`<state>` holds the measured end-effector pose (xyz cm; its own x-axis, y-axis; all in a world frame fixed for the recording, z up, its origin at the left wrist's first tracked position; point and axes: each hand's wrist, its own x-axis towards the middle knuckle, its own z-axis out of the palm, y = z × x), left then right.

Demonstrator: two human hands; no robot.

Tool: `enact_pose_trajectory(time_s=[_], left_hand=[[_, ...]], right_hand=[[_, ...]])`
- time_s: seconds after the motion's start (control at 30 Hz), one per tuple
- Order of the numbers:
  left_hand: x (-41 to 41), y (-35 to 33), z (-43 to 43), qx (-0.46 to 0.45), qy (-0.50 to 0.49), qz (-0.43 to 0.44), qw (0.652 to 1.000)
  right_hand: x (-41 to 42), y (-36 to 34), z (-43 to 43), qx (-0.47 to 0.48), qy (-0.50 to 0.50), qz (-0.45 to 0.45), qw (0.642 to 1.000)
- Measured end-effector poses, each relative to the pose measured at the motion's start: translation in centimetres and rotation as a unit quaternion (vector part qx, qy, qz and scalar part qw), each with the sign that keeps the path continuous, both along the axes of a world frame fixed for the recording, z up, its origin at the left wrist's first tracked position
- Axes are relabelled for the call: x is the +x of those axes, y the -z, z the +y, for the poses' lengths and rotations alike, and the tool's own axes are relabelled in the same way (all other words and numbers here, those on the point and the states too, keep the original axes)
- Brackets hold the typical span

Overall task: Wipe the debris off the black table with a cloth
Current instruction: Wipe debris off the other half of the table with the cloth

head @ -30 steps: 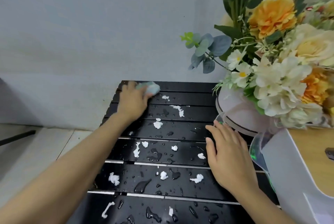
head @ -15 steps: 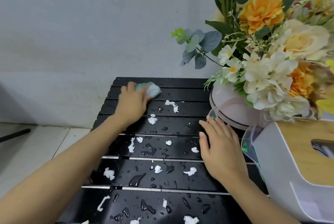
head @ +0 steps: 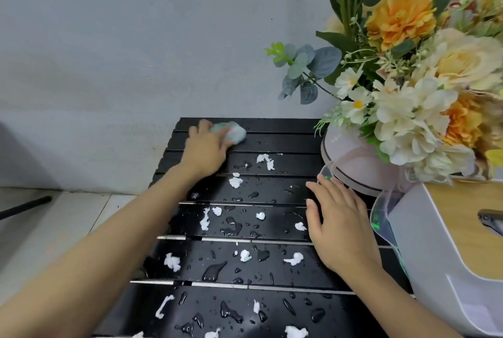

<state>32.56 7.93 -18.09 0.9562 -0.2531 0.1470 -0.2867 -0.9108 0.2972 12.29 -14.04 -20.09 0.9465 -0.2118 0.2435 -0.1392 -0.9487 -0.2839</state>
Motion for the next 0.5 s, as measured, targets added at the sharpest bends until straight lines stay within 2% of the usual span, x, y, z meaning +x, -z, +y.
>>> enact_pose_trajectory(time_s=[0.07, 0.1, 0.13, 0.2, 0.27, 0.33, 0.4, 0.47, 0.5], left_hand=[[1.0, -1.3, 1.5, -0.059, 0.075, 0.113, 0.989], [2.0, -1.8, 2.4, -0.079, 0.048, 0.109, 0.990], [3.1, -2.1, 3.1, -0.096, -0.030, 0.082, 0.991], [4.0, -2.1, 3.3, -0.106, -0.204, 0.039, 0.972], [2.9, -1.5, 1.0, -0.098, -0.260, 0.030, 0.960], [1.4, -0.6, -2.2, -0.078, -0.179, -0.019, 0.981], [1.0, -0.7, -4.0, -0.076, -0.055, 0.002, 0.996], [2.3, -1.7, -3.9, -0.079, -0.042, 0.024, 0.996], [3.0, -2.0, -3.3, -0.091, -0.085, 0.017, 0.992]], right_hand=[[-0.1, 0.0, 0.0, 0.003, 0.000, -0.002, 1.000], [-0.1, 0.0, 0.0, 0.003, 0.001, -0.004, 1.000], [-0.1, 0.0, 0.0, 0.001, 0.001, -0.004, 1.000], [0.0, 0.0, 0.0, 0.001, 0.001, 0.000, 1.000], [0.0, 0.0, 0.0, 0.001, -0.002, -0.001, 1.000], [-0.1, 0.0, 0.0, 0.003, -0.001, -0.002, 1.000], [0.0, 0.0, -0.1, 0.006, -0.002, 0.000, 1.000], [0.0, 0.0, -0.1, 0.006, -0.005, 0.003, 1.000], [0.0, 0.0, -0.1, 0.005, -0.005, 0.002, 1.000]])
